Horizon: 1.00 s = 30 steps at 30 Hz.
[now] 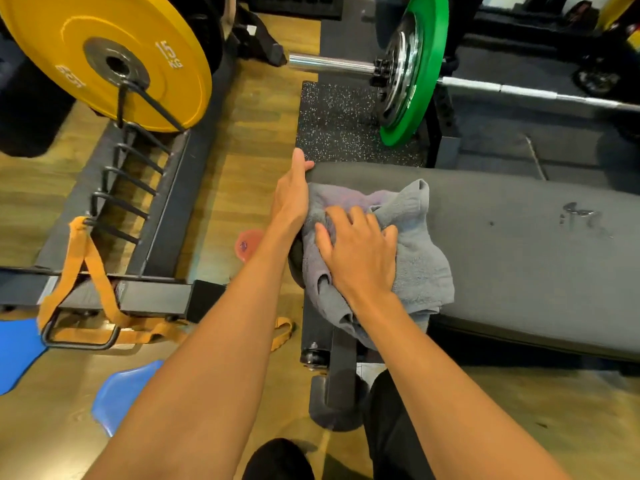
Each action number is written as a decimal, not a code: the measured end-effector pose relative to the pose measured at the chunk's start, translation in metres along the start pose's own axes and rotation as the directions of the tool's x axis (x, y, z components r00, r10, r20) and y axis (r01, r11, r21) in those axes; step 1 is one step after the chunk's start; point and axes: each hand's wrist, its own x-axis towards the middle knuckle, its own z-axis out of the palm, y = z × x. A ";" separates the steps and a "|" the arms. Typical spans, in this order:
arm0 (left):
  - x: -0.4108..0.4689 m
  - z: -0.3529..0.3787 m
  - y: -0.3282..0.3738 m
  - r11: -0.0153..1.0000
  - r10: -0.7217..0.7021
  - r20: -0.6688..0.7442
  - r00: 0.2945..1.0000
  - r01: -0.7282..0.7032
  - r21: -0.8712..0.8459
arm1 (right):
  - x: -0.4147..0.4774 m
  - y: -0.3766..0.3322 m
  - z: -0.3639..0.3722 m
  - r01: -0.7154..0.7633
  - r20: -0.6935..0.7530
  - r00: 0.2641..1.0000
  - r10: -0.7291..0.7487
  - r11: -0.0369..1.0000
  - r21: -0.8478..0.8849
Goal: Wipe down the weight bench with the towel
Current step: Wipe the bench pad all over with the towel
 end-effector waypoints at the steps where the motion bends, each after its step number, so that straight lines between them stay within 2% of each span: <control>1: 0.004 0.000 0.001 1.000 0.016 -0.009 1.000 -0.016 0.015 | 0.008 0.002 0.004 0.008 -0.004 1.000 -0.008 1.000 0.008; 5: 0.011 0.006 -0.006 0.997 -0.008 -0.049 0.999 0.012 0.073 | 0.080 0.006 0.027 -0.030 0.088 0.996 0.028 0.999 0.027; 10: 0.012 0.013 -0.014 0.963 0.131 -0.102 0.986 -0.103 0.249 | 0.147 0.007 0.047 -0.042 0.190 0.981 0.033 0.998 0.046; 14: 0.001 0.014 -0.016 0.858 0.259 -0.125 0.958 -0.169 0.484 | 0.103 0.019 0.024 -0.038 0.161 0.987 0.031 0.998 0.041; 17: -0.009 0.018 -0.012 0.742 0.372 -0.042 0.927 -0.270 0.614 | 0.045 0.044 -0.002 -0.046 0.139 0.990 0.037 0.997 0.066; 21: -0.023 0.037 -0.005 0.558 0.377 0.071 0.924 -0.288 0.778 | -0.016 0.077 -0.031 -0.045 0.116 0.992 0.038 0.997 0.060; 23: -0.021 0.049 -0.001 0.525 0.351 0.099 0.931 -0.283 0.802 | -0.036 0.091 -0.041 -0.032 0.086 0.996 0.028 0.999 0.044; 26: -0.007 0.060 0.010 0.540 0.357 0.145 0.923 -0.331 0.774 | -0.046 0.104 -0.041 0.002 0.042 0.999 -0.001 1.000 -0.016; 30: 0.016 0.070 0.020 0.569 0.421 0.198 0.885 -0.428 0.702 | -0.001 0.113 -0.016 -0.024 -0.032 0.999 0.024 1.000 0.005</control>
